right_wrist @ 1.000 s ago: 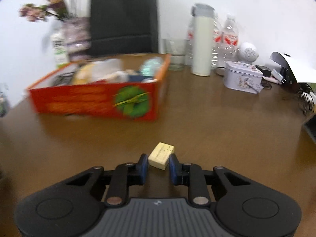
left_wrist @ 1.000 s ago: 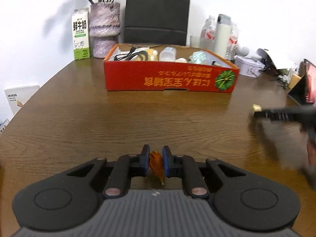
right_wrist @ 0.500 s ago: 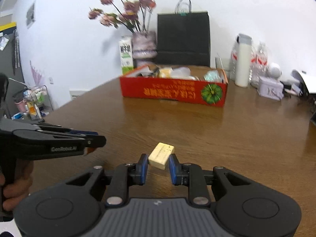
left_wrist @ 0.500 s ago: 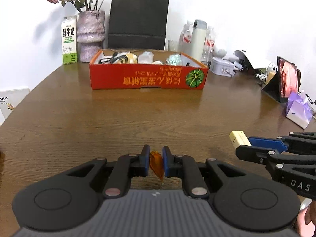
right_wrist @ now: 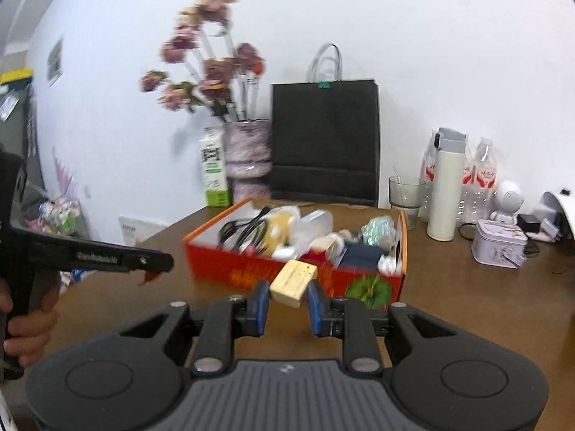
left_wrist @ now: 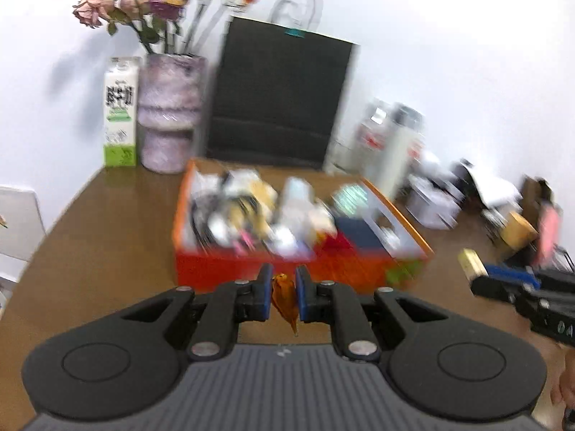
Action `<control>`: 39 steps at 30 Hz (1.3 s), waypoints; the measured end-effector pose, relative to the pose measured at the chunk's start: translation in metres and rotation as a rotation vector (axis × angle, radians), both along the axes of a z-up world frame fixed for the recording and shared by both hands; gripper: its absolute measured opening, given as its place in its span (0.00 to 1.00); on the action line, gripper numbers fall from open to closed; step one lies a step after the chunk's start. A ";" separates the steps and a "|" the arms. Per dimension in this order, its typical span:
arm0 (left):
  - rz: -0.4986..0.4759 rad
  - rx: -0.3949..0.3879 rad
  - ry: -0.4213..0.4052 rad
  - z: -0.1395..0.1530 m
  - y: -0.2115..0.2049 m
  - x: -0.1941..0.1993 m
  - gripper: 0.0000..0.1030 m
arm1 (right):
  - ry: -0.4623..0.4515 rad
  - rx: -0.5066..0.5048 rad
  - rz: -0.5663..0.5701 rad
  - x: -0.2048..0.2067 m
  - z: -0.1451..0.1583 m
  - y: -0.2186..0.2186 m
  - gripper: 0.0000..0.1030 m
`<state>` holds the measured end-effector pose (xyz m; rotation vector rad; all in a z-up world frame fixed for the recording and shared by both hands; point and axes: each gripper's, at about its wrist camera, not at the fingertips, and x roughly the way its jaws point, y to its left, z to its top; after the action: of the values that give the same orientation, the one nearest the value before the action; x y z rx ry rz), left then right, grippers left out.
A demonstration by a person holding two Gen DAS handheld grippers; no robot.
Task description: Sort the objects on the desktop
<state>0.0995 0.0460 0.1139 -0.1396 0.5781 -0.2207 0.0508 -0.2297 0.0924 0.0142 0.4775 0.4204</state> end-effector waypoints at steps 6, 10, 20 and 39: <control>0.010 -0.006 0.085 -0.010 0.009 0.097 0.14 | 0.137 0.103 0.027 0.112 -0.008 0.020 0.21; 0.029 0.066 0.136 -0.029 -0.004 0.130 0.16 | 0.230 0.103 0.043 0.164 -0.034 0.051 0.22; 0.002 0.068 0.159 -0.034 0.000 0.144 0.67 | 0.231 0.161 -0.008 0.189 -0.045 0.047 0.42; 0.147 0.077 0.052 -0.045 -0.028 -0.039 1.00 | 0.118 -0.186 -0.170 0.023 -0.062 0.020 0.81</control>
<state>0.0600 0.0176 0.0692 -0.1132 0.6240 -0.0527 0.0734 -0.2093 0.0306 -0.1001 0.6254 0.2079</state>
